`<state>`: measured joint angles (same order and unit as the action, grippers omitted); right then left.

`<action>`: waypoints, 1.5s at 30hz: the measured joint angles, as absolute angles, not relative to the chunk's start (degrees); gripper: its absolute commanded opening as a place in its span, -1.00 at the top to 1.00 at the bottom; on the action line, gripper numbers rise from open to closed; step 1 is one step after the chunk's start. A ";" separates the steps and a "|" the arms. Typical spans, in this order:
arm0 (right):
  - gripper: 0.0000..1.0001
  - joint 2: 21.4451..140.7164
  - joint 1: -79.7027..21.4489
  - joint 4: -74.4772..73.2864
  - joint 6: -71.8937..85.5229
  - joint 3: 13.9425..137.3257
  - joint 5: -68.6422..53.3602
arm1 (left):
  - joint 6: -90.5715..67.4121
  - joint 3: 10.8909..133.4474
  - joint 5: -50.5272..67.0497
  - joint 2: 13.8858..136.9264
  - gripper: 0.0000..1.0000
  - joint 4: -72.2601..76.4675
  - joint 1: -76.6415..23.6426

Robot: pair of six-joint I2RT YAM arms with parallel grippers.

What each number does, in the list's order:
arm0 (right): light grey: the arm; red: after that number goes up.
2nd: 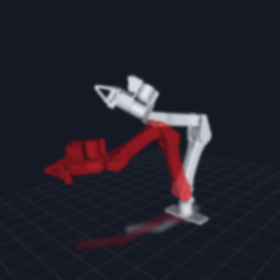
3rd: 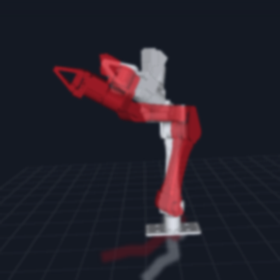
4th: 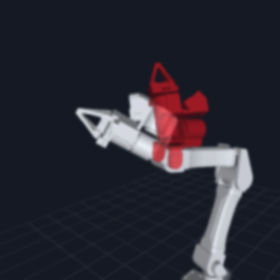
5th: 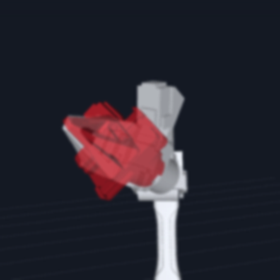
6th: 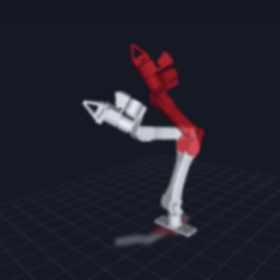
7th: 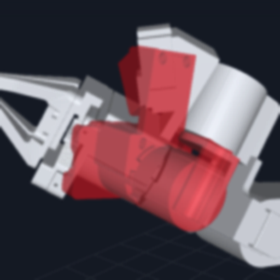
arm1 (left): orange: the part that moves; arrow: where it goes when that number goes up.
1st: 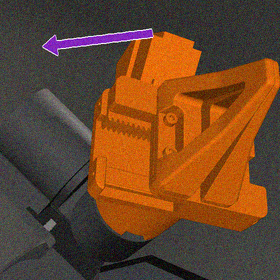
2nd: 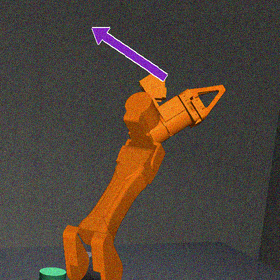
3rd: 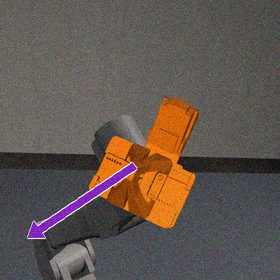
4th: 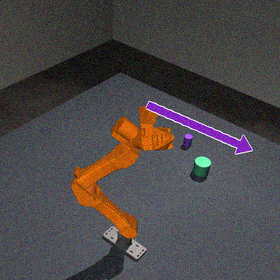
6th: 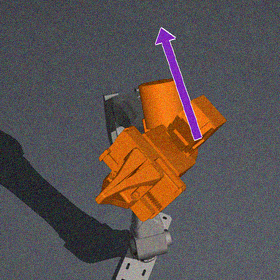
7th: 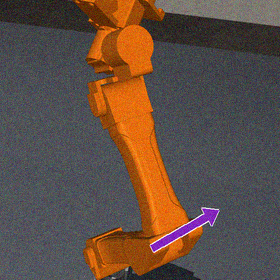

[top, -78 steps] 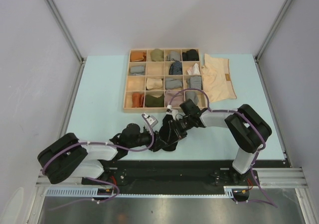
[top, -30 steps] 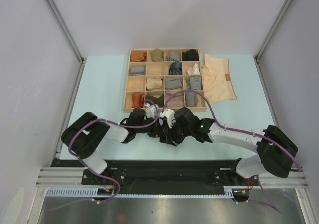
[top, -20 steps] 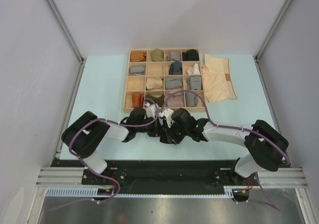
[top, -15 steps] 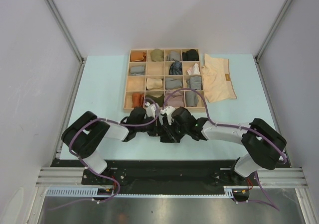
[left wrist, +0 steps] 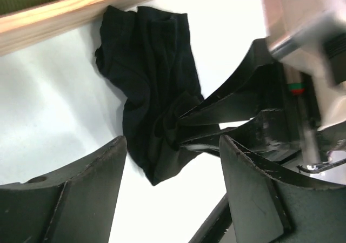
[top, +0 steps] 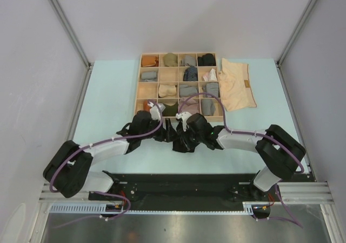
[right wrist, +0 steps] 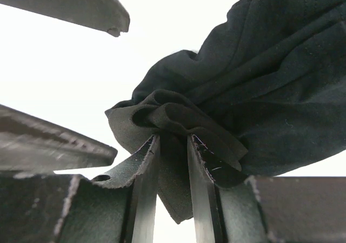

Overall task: Roll the underwear
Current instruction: Roll the underwear to the center of the board.

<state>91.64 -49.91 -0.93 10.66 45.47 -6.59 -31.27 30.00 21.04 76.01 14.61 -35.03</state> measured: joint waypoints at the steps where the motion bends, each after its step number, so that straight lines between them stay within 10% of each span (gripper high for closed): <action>1: 0.37 91.64 -49.89 -0.93 10.76 45.47 -6.66 | -31.22 29.82 20.91 76.16 -0.43 14.74 -35.03; 15: 0.36 91.72 -48.88 -0.82 12.03 45.47 -8.29 | -34.48 21.87 23.83 85.14 -0.31 30.57 -35.11; 25: -0.10 91.44 -48.84 -0.34 12.38 45.47 -8.67 | -36.56 21.85 24.38 90.85 0.99 38.26 -35.24; 31: -0.49 86.35 -49.10 -4.27 10.55 44.97 -6.15 | -36.58 24.97 24.64 92.42 1.00 35.05 -35.24; 45: -0.52 83.44 -61.14 -9.30 -0.23 44.84 8.64 | -33.93 35.81 29.21 95.61 1.00 17.98 -33.26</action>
